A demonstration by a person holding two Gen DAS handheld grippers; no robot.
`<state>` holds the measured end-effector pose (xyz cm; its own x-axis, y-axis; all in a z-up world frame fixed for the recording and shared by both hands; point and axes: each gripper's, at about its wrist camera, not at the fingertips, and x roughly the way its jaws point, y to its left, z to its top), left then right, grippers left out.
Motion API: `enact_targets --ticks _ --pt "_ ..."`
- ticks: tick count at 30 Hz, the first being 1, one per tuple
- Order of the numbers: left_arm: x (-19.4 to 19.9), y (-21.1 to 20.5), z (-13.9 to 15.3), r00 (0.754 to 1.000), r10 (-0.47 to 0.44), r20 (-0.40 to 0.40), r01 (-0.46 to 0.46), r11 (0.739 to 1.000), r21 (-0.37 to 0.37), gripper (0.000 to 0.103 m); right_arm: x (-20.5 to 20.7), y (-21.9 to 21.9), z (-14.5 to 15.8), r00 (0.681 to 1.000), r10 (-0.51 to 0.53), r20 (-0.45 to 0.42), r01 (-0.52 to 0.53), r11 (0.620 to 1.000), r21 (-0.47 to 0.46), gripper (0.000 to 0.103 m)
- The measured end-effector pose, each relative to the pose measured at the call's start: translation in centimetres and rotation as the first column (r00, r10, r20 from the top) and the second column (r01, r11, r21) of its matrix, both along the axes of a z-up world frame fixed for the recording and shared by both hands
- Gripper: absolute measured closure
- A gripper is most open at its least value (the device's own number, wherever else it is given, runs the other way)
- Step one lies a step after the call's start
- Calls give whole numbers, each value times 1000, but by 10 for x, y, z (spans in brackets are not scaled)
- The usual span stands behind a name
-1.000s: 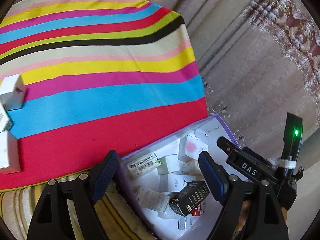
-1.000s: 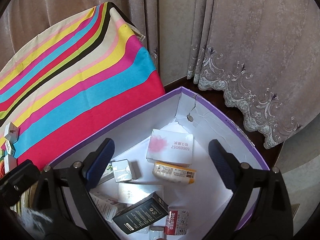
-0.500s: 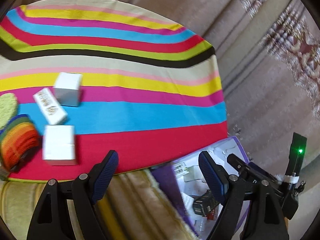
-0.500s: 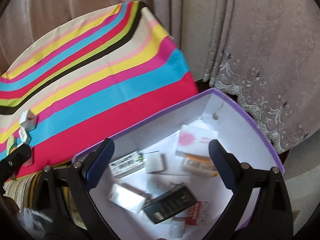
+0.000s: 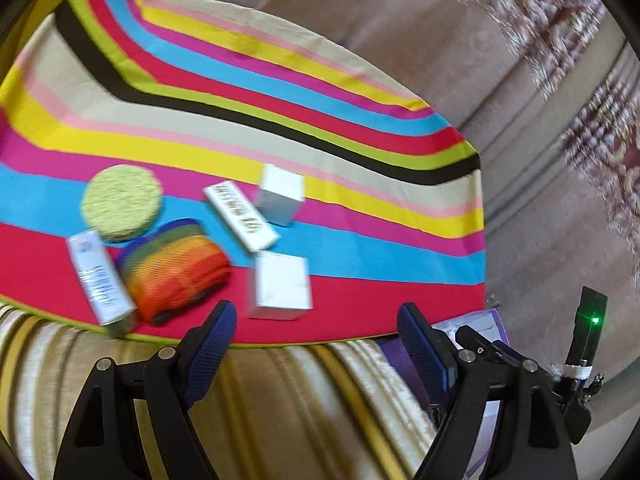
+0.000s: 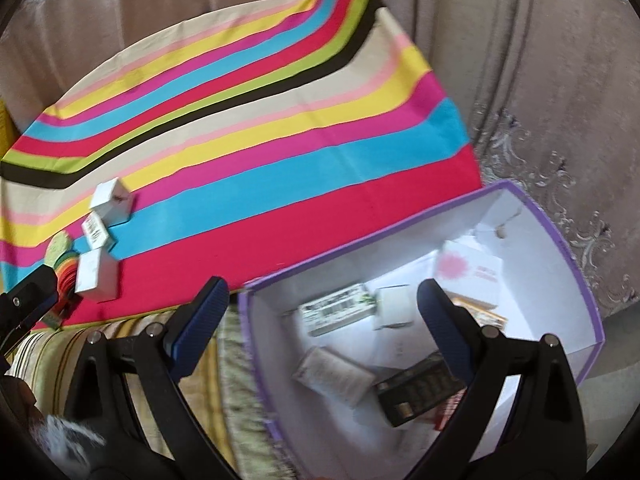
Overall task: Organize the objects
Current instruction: 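Move both grippers back over the table, then grasp the small white cube box with the right gripper while the left grasps the blue-white printed box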
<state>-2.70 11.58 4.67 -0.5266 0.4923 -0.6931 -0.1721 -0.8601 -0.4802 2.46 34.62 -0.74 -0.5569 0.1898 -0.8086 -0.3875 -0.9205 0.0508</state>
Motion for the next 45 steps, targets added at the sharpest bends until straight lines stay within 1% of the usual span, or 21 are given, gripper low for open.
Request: enact_targets --ticks 6,10,14,17,21,25,27,29,31,32,34,36,42,45 --pt "4 -40 -3 998 61 24 -61 998 -7 20 -12 -28 -1 997 71 7 -70 997 -36 7" --pt "5 -65 -4 996 83 24 -81 995 -61 20 -21 -48 -2 993 120 7 -119 991 -65 7" --pt "3 -86 -9 995 91 46 -86 992 -93 19 -32 -73 -6 984 179 13 -177 979 -103 7" --pt "-1 -95 -13 996 78 54 -69 987 -142 19 -39 -86 -9 977 211 16 -208 971 -122 7" --pt "-8 -102 -14 999 17 47 -6 975 -220 18 -49 -102 -13 969 244 25 -238 962 -136 7" --pt "-14 -99 -17 995 -89 45 99 944 -314 17 -57 -114 -16 963 268 28 -262 955 -142 7" --pt "-17 -96 -20 988 -147 57 157 928 -338 15 -60 -119 -17 959 283 27 -276 950 -144 7" --pt "-20 -92 -22 977 -205 59 212 905 -368 15 -65 -125 -19 954 297 33 -289 947 -142 7" --pt "-22 -86 -25 963 -265 53 263 870 -417 15 -69 -128 -21 952 304 34 -296 945 -141 7" --pt "-24 -84 -25 959 -279 50 273 857 -437 15 -71 -130 -22 951 307 35 -299 944 -140 7" --pt "-27 -80 -27 942 -331 50 317 834 -452 14 -74 -132 -23 950 311 40 -303 943 -138 7" --pt "-31 -77 -29 929 -364 58 349 817 -460 14 -77 -134 -24 947 317 45 -308 942 -136 7" --pt "-43 -77 -36 922 -380 77 371 809 -456 14 -87 -144 -28 939 341 51 -333 934 -128 7" --pt "-47 -75 -41 909 -407 92 403 797 -449 14 -92 -147 -30 937 347 51 -338 933 -126 7"
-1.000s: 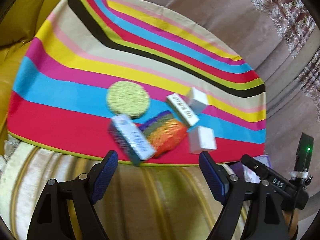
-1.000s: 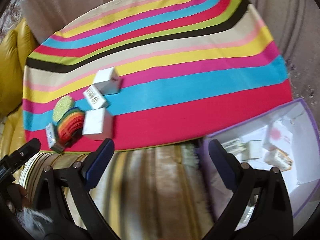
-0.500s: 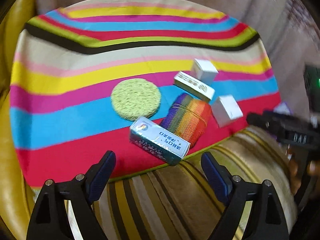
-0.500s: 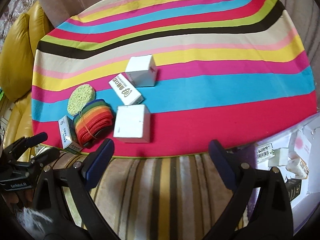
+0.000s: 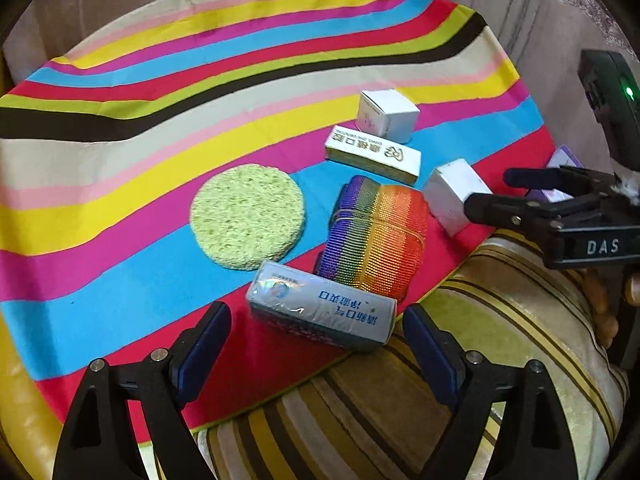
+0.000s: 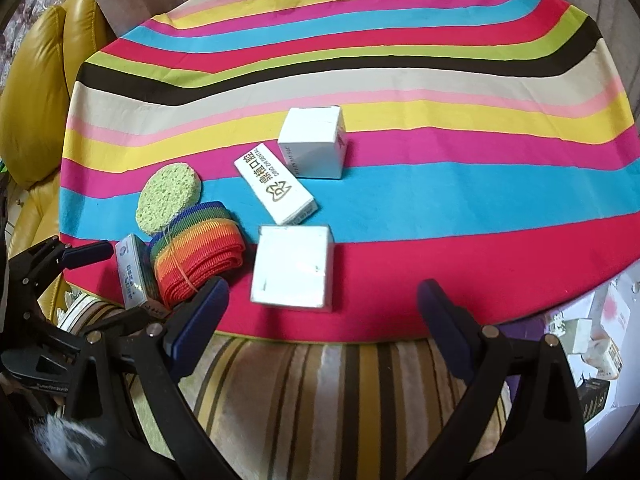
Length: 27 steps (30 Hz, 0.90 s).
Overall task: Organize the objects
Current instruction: 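Grasp the small white cube box with the right gripper while the left grasps the blue-white printed box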
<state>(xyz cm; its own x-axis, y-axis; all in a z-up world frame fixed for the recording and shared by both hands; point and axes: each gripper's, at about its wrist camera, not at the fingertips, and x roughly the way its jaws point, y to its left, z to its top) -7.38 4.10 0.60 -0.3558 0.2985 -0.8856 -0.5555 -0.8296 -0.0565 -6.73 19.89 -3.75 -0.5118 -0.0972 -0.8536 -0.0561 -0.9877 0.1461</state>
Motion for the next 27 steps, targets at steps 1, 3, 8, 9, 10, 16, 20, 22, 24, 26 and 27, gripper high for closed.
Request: enact_targets --ticks 1,3,8,9,10,16,20,22,24,26,27 --pt "-2 1 -2 1000 -8 7 8 1000 1 14 -2 -1 -1 1000 1 1 -1 1000 2 7" --pt "-7 1 -6 1000 -10 16 10 1000 -5 14 -6 -4 -3 1000 6 3 -6 1000 6 7" --pt "-9 2 -9 1000 -16 25 15 1000 9 22 -12 -9 -10 1000 21 18 -21 1000 23 23" --pt "-9 4 -9 999 -22 28 22 1000 13 27 -13 -9 -12 999 21 27 -22 1000 22 30" --pt "-9 4 -9 999 -24 26 24 1000 12 27 -14 -8 -15 999 21 38 -22 1000 17 35" --pt "-2 10 -4 1000 -25 -11 25 1000 -13 27 -12 -9 -16 999 25 38 -26 1000 15 58" --pt "6 5 4 999 34 -25 -34 999 5 27 -7 -7 -11 1000 28 12 -28 1000 8 58" --pt "11 -1 9 996 85 -30 -84 996 27 27 -4 -3 -9 1000 28 3 -28 1000 2 58" --pt "16 -2 15 989 144 -40 -142 989 42 27 1 0 -6 1000 27 -7 -27 1000 -6 58" --pt "23 0 19 982 181 -53 -178 983 46 27 4 1 -4 1000 27 -15 -28 1000 -13 58" --pt "26 3 20 979 193 -62 -190 981 45 27 7 2 -3 999 27 -17 -28 999 -15 58"
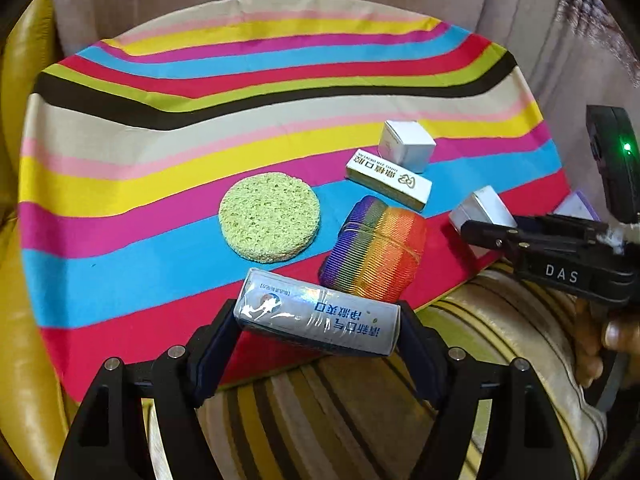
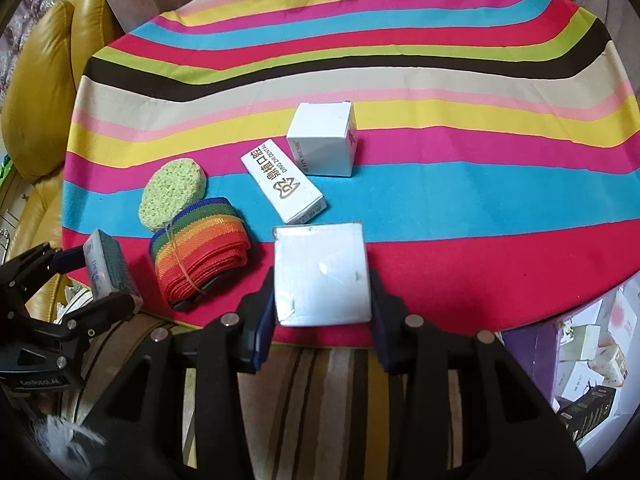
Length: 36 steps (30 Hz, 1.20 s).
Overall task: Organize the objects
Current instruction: 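Grasp the small white cube box with the right gripper while the left grasps the blue-white printed box, then carry both boxes over the purple box and open both grippers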
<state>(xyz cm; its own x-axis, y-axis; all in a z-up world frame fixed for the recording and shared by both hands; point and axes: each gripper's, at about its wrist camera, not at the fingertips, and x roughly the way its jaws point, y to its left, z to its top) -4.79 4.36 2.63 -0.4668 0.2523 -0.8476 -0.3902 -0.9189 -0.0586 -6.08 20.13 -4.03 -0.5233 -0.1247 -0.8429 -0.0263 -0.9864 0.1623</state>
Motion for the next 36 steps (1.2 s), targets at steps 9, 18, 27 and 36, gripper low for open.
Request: enact_targets --ticks 9,18,27,36 --pt "14 29 13 999 17 -36 -16 999 28 27 13 10 8 999 -29 -21 28 999 -22 58" --pt "26 69 21 995 -59 -79 58 998 -15 27 31 36 15 996 -83 -33 81 995 -55 58" --pt "34 112 25 984 -155 -85 155 988 -1 27 56 71 22 987 -154 -39 151 986 -78 58" --pt "44 167 25 957 -275 -89 279 960 27 27 90 120 22 963 -267 -29 265 962 -60 58"
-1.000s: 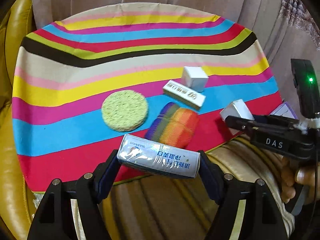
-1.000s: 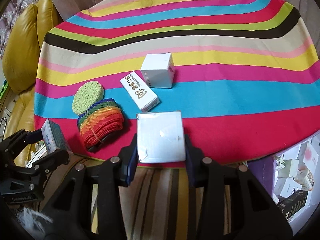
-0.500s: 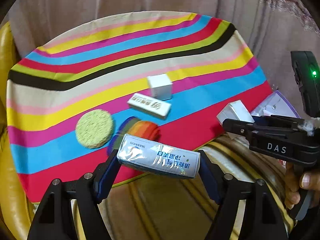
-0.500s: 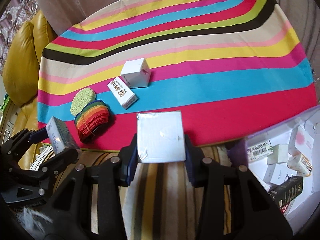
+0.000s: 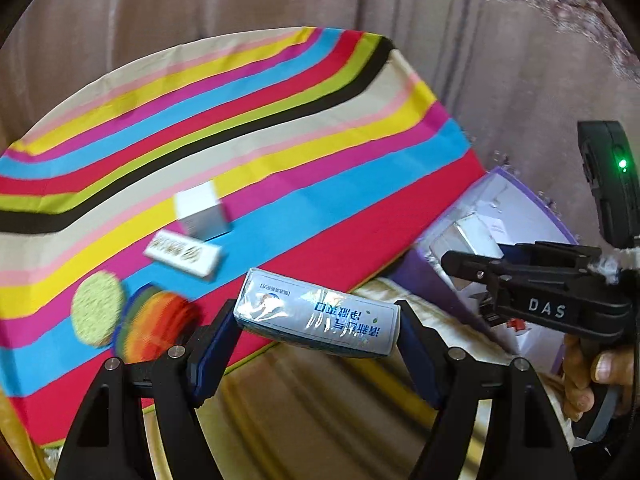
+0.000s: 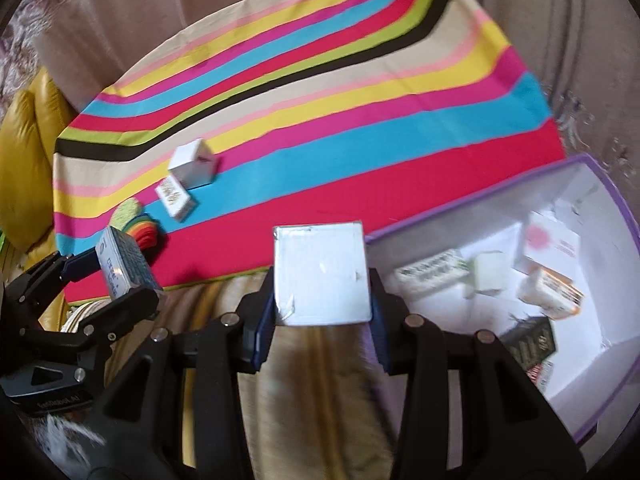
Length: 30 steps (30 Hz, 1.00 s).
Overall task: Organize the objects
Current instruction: 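Carry both boxes over the purple box and open both grippers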
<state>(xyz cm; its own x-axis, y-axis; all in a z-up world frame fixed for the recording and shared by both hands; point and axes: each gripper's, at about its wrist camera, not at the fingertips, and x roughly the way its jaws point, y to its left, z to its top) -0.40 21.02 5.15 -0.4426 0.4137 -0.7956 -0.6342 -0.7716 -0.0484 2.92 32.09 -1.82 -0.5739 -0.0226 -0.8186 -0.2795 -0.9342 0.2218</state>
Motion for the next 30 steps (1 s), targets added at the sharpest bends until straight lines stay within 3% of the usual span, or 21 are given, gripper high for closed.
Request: enact_targets --ticks 8,15,30 --pt "11 44 1 994 -108 -2 108 994 20 27 33 48 -10 992 -113 48 112 993 31 58" --pt "22 85 0 981 -192 5 191 981 32 27 68 97 -24 964 -244 103 238 969 63 58" --pt "30 147 -8 967 -255 17 254 966 44 27 111 154 -34 905 -399 150 385 916 115 58"
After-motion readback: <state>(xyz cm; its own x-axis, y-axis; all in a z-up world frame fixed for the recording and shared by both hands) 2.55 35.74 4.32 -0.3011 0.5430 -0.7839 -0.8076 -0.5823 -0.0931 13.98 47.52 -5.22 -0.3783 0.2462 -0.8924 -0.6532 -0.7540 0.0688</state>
